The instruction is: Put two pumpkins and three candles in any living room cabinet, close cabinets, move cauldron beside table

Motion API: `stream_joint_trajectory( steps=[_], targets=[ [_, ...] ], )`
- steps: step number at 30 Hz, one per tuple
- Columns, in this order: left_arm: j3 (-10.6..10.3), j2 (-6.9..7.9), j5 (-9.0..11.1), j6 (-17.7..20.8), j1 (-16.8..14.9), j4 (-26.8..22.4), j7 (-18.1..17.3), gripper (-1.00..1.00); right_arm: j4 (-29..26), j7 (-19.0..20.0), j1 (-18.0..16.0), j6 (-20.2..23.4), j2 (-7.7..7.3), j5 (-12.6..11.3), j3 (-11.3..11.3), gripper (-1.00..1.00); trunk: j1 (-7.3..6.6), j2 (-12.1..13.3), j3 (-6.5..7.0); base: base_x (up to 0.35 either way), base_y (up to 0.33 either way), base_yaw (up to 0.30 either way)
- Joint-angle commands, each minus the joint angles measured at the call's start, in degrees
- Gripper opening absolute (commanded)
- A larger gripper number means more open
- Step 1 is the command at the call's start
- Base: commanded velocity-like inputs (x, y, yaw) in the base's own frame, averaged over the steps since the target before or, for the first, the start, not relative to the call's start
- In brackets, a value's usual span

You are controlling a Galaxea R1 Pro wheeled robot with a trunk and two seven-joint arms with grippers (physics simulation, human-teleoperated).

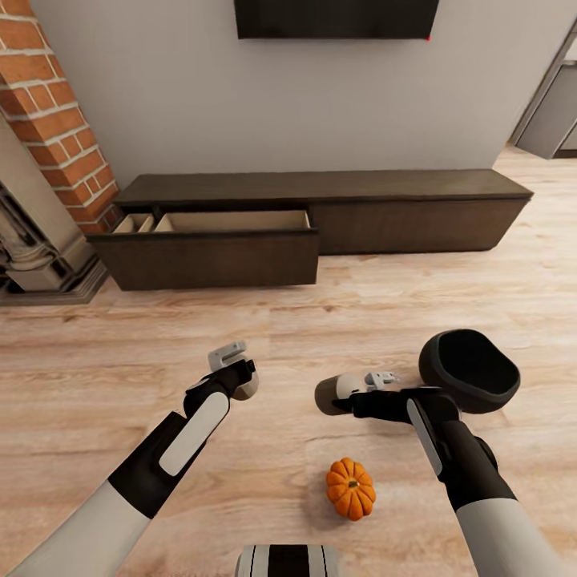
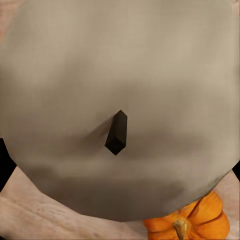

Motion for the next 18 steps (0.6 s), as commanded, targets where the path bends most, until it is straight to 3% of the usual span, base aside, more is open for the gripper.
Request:
stream_joint_trajectory(
  steps=[1,9,18],
  targets=[
    [0.00,0.00,-0.08,-0.01,-0.01,0.00,0.00,-1.00,0.01,0.02,0.00,0.08,0.02,-0.32,0.00,-1.00,0.00,0.00,0.00,0.000,0.000,0.287],
    [0.00,0.00,0.07,-0.09,-0.01,0.00,0.00,-1.00,0.08,0.01,0.00,0.11,0.03,-0.32,0.00,-1.00,0.00,0.00,0.00,0.000,0.000,0.269],
    [0.00,0.00,0.18,-0.09,-0.01,0.00,-0.03,-1.00,0.08,0.04,0.00,0.10,0.03,-0.41,0.00,-1.00,0.00,0.00,0.00,0.000,0.048,0.026]
  ],
)
